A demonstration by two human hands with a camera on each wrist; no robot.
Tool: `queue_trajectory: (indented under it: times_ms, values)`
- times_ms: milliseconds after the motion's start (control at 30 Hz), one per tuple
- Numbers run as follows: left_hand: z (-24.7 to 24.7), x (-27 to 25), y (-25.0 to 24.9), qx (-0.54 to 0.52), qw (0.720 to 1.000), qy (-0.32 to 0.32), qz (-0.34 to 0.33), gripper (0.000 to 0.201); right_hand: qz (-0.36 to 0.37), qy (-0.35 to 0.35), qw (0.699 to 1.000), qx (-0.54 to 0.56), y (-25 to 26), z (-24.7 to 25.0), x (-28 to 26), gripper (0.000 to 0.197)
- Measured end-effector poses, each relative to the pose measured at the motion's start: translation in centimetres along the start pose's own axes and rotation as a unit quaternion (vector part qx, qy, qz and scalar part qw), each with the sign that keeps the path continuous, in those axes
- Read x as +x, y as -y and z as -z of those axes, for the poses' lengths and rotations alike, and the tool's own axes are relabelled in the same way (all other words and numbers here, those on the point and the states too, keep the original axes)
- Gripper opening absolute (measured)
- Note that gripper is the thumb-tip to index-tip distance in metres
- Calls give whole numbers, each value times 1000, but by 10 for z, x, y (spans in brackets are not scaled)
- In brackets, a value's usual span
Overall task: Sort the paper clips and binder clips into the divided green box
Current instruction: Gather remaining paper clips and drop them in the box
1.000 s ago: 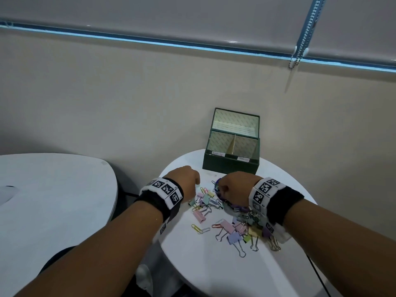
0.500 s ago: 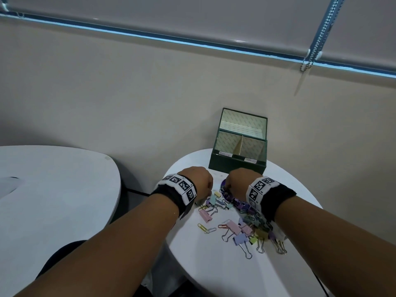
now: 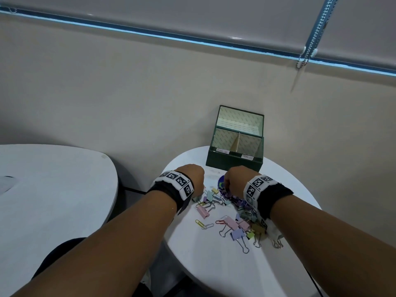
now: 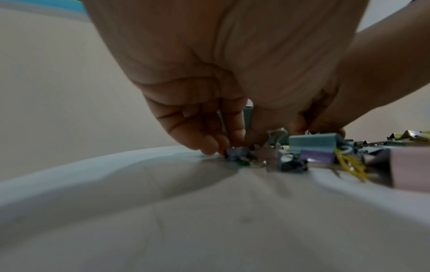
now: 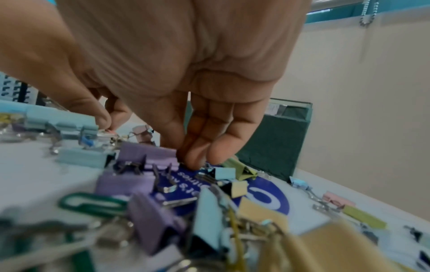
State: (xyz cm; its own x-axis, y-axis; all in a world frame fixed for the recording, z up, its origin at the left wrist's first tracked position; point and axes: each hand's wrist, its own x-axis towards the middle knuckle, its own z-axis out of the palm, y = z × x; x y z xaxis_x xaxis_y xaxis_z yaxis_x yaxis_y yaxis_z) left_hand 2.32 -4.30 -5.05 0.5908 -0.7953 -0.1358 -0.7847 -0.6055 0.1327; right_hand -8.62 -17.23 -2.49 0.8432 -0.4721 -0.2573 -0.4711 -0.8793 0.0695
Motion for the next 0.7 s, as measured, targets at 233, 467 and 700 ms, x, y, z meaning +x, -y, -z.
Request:
queue_trajectory:
  times_ms: [233,467,700]
  values:
    - [6,-5,4,-21,998,-50,-13,10,-16,-11,1000,9,-3,-4,3,18]
    - [14,-6,5,-27,1000,-12,1,37,-45,-44,998,29,-11,-5,4,9]
    - [-3,11,11,0,997,41,62,26,-9,-12,999,33,-10,0,0,18]
